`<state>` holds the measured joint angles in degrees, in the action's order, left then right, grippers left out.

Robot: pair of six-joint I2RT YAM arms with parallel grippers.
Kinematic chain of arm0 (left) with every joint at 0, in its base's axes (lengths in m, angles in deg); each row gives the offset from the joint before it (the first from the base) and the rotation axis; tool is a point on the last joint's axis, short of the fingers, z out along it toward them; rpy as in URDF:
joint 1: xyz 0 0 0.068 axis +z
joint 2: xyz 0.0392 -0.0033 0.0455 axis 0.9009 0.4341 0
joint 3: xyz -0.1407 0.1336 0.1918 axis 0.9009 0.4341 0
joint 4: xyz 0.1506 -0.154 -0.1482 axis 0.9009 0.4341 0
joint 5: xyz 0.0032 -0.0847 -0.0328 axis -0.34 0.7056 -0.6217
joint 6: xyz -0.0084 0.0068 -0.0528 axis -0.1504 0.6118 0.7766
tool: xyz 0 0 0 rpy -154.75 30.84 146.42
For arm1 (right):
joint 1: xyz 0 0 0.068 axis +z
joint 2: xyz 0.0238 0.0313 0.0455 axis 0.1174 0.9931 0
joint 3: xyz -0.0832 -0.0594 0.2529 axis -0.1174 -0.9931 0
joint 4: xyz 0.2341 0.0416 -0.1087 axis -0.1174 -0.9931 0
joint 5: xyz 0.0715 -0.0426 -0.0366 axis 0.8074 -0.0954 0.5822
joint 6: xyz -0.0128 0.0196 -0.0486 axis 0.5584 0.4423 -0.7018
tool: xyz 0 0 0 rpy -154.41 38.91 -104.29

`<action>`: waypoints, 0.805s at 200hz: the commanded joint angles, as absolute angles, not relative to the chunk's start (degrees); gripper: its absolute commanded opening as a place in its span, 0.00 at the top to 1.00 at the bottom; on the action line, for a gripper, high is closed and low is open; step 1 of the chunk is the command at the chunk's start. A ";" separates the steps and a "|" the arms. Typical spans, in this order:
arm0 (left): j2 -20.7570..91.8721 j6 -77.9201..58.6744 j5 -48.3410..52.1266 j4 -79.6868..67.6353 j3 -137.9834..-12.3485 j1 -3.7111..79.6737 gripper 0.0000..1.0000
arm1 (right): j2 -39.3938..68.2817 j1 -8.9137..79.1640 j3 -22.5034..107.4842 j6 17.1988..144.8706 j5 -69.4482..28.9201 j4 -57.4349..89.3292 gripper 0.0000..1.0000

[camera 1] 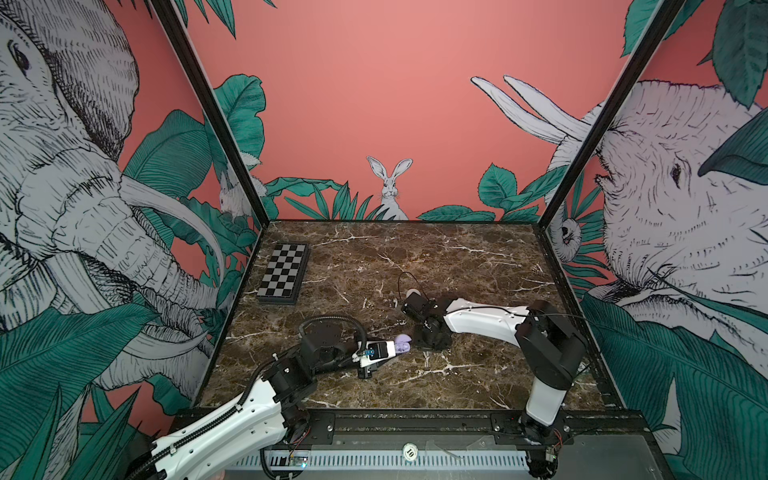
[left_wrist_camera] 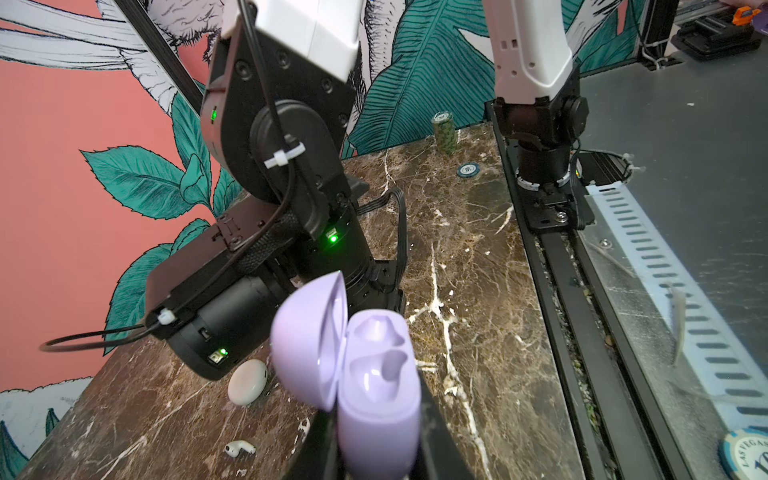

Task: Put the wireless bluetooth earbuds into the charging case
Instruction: 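Lift the lavender earbud with the right gripper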

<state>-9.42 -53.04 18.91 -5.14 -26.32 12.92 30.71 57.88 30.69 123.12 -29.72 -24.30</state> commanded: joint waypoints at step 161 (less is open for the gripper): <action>-8.66 -53.22 20.38 -5.89 -26.41 12.71 1.00 | 32.06 56.71 27.11 125.12 -28.39 -22.58 0.86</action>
<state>-8.61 -53.02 19.53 -5.14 -26.32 12.92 29.99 56.94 29.71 124.68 -28.67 -23.51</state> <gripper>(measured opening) 0.226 0.146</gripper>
